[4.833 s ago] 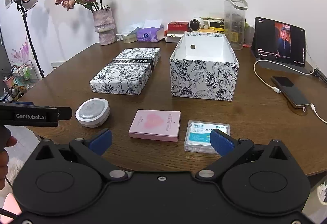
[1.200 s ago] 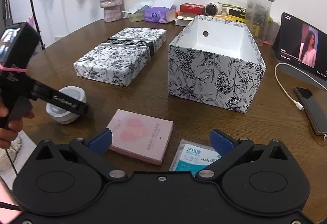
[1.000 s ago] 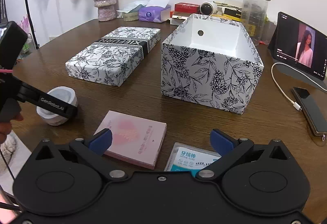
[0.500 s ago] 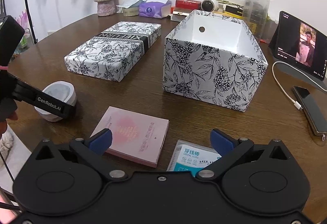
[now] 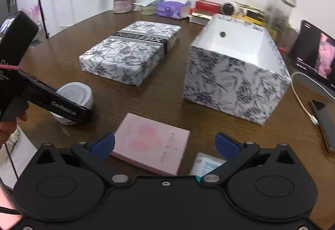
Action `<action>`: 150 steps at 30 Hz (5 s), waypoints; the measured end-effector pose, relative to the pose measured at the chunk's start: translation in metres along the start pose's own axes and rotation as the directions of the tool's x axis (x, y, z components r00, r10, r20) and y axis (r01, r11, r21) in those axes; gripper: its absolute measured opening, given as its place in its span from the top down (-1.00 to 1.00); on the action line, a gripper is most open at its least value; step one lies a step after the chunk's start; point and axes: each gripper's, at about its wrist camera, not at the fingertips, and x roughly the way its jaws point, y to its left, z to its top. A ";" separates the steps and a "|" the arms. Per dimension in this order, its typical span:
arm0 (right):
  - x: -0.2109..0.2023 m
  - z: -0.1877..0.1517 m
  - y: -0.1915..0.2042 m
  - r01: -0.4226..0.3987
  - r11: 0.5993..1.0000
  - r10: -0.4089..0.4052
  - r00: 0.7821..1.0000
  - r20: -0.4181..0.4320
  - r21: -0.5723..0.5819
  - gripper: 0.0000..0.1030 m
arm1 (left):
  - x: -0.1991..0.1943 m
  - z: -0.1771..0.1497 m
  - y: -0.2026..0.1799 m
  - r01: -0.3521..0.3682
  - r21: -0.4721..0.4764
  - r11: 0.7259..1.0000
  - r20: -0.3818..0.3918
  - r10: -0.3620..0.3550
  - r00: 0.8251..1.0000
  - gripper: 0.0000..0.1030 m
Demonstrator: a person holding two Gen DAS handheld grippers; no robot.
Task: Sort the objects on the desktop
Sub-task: 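Lift the compact case with the left gripper over the open floral box, then lower the compact case into the floral box and open the left gripper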
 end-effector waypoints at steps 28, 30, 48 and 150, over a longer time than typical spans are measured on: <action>-0.038 0.020 0.029 -0.139 0.969 0.129 0.990 -0.058 -0.204 -1.00 | -0.004 0.004 0.004 0.071 0.131 0.989 -0.032 -0.068 0.997 -0.55; -0.042 0.022 0.029 -0.124 0.972 0.116 0.992 -0.053 -0.198 -1.00 | -0.009 0.006 0.006 0.085 0.130 0.988 -0.025 -0.082 0.996 -0.55; -0.074 0.045 0.006 -0.046 0.988 0.047 0.999 0.004 -0.148 -1.00 | -0.089 0.052 -0.019 0.158 0.253 0.955 0.113 -0.191 0.975 -0.55; 0.148 0.154 -0.261 -0.389 0.914 0.360 0.908 -0.215 -0.112 -1.00 | 0.149 0.307 -0.258 0.137 0.502 0.854 -0.111 -0.093 0.989 -0.54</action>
